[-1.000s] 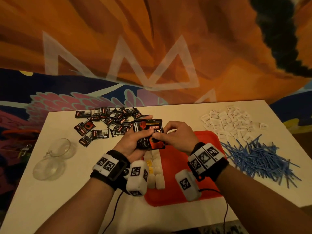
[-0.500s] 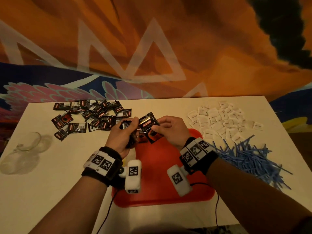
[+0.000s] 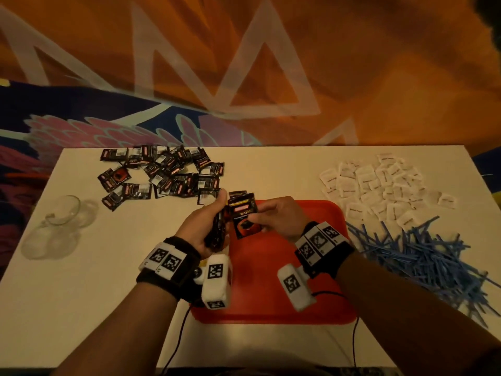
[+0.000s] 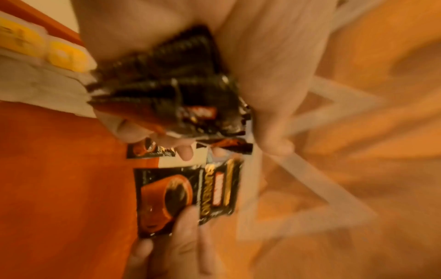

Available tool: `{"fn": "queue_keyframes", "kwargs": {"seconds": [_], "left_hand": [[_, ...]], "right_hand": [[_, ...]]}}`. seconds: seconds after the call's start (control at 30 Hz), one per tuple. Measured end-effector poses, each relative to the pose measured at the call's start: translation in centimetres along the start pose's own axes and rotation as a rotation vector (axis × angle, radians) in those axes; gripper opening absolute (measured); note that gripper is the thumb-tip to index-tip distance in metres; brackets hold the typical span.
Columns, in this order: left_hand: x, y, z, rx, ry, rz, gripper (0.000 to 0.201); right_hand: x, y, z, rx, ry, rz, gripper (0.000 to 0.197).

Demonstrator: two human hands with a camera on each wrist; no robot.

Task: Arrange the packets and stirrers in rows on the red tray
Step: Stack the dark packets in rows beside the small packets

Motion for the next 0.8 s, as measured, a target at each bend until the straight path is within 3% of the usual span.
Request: {"fn": "queue_keyframes", "kwargs": {"seconds": [0.07, 0.13, 0.2, 0.33, 0.43, 0.6, 0.7, 0.8], "left_hand": [[-0.6, -0.2, -1.8, -0.020, 0.061, -0.049, 0.054], [-0.9, -0.1, -3.7, -0.023, 0.067, -0.058, 0.043], [-1.2, 0.0, -5.5, -0.014, 0.086, -0.056, 0.029], [-1.3, -0.5, -8.9, 0.013, 0.273, 0.001, 0.028], [-1.3, -0.6, -10.5, 0.004, 0.245, 0.021, 0.038], [-1.9, -0.9, -12.0, 0.024, 0.170, -0.028, 0.043], [-2.3, -1.0, -12.0, 0.029, 0.161, -0.066, 0.057], [-2.2, -1.2, -12.0, 0.047, 0.173, -0.053, 0.049]], "right_hand": [[2.2, -1.6, -0.7, 0.119, 0.086, 0.061, 0.012], [4.2, -3.2, -1.6, 0.219, 0.235, 0.135, 0.015], [6.0, -4.5, -2.4, 0.270, 0.352, 0.239, 0.015], [8.5, -6.3, -3.2, 0.340, 0.383, 0.409, 0.016], [9.1, -7.1, -3.4, 0.420, 0.340, 0.426, 0.021], [9.2, -7.9, -3.1, 0.391, 0.351, 0.418, 0.022], [8.9, -8.1, -3.0, 0.391, 0.367, 0.405, 0.022], [8.9, -8.2, -3.1, 0.397, 0.366, 0.413, 0.020]]}}
Point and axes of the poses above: each hand's wrist, its own y-axis away from the middle knuckle, its own z-axis out of the palm, x = y × z, the point moved 8 cm from there along -y, towards the middle knuckle
